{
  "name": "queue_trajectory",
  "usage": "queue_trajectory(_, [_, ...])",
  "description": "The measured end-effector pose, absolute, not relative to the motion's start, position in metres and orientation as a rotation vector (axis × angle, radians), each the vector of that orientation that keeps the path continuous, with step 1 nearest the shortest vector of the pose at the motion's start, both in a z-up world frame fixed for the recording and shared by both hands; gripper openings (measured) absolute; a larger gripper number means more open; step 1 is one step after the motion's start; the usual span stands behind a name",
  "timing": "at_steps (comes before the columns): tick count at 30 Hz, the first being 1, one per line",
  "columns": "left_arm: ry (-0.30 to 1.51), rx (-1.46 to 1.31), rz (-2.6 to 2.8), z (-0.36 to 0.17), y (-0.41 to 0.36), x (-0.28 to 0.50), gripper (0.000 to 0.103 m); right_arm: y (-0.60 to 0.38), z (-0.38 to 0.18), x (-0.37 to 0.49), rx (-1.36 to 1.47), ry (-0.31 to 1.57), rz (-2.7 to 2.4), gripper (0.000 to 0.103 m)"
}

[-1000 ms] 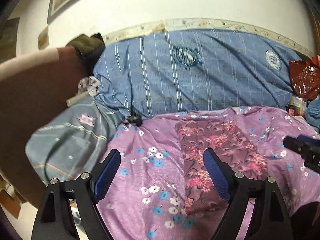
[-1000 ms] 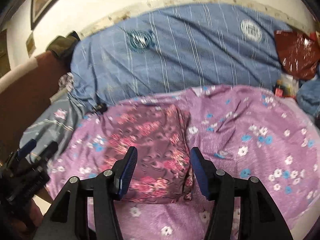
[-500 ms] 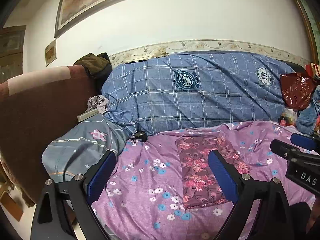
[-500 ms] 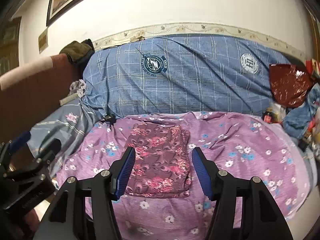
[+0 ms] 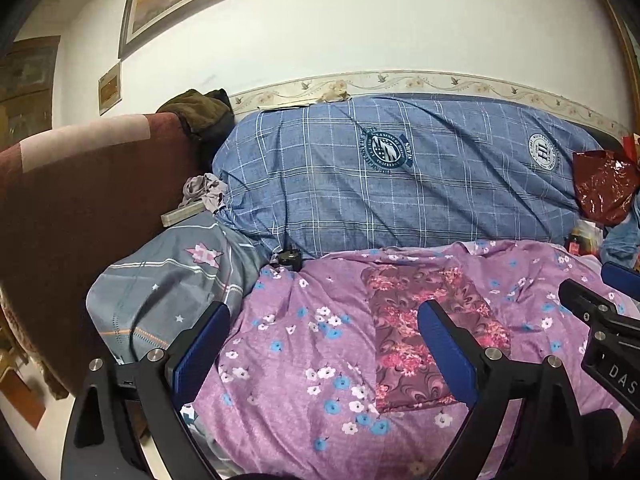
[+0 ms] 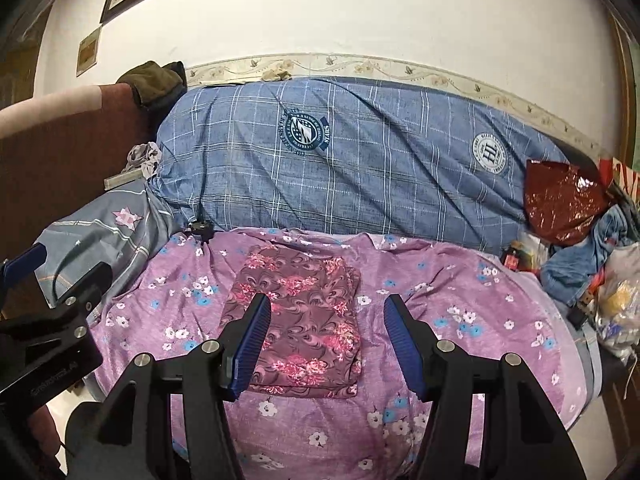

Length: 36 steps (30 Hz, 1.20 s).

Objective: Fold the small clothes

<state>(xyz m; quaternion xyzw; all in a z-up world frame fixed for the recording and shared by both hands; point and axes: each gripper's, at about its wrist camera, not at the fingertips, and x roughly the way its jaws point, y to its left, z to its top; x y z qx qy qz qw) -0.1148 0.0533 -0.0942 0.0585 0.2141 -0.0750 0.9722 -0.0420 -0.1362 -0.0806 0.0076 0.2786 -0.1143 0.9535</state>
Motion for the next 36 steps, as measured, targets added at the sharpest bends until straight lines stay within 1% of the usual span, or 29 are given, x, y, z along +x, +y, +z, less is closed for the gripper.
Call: queue_trajectory(36, [0.435, 0.091, -0.180, -0.0996, 0.0434, -0.1193, 0.096, -0.1375, -0.0811, -0.0453, 0.009, 0.529, -0.251, 0.061])
